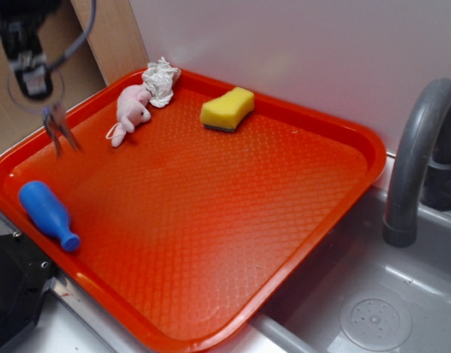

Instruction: Grab the silver keys.

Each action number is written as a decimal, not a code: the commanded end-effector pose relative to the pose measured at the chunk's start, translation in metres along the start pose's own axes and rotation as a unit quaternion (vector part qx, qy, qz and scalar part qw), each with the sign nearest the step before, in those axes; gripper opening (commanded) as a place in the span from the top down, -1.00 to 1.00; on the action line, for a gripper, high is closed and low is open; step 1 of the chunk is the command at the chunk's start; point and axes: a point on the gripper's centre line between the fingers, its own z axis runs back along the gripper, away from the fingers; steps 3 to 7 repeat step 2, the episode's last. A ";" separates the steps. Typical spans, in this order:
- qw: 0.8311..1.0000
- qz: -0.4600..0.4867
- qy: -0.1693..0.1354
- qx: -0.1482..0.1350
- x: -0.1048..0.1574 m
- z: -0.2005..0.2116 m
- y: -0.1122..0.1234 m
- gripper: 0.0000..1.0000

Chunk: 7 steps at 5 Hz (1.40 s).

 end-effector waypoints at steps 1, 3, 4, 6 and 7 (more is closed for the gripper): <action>0.999 0.049 0.016 -0.001 0.018 0.086 0.015 1.00; 0.998 0.061 0.019 0.004 0.016 0.084 0.011 1.00; 0.998 0.061 0.019 0.004 0.016 0.084 0.011 1.00; 0.998 0.061 0.019 0.004 0.016 0.084 0.011 1.00; 0.998 0.061 0.019 0.004 0.016 0.084 0.011 1.00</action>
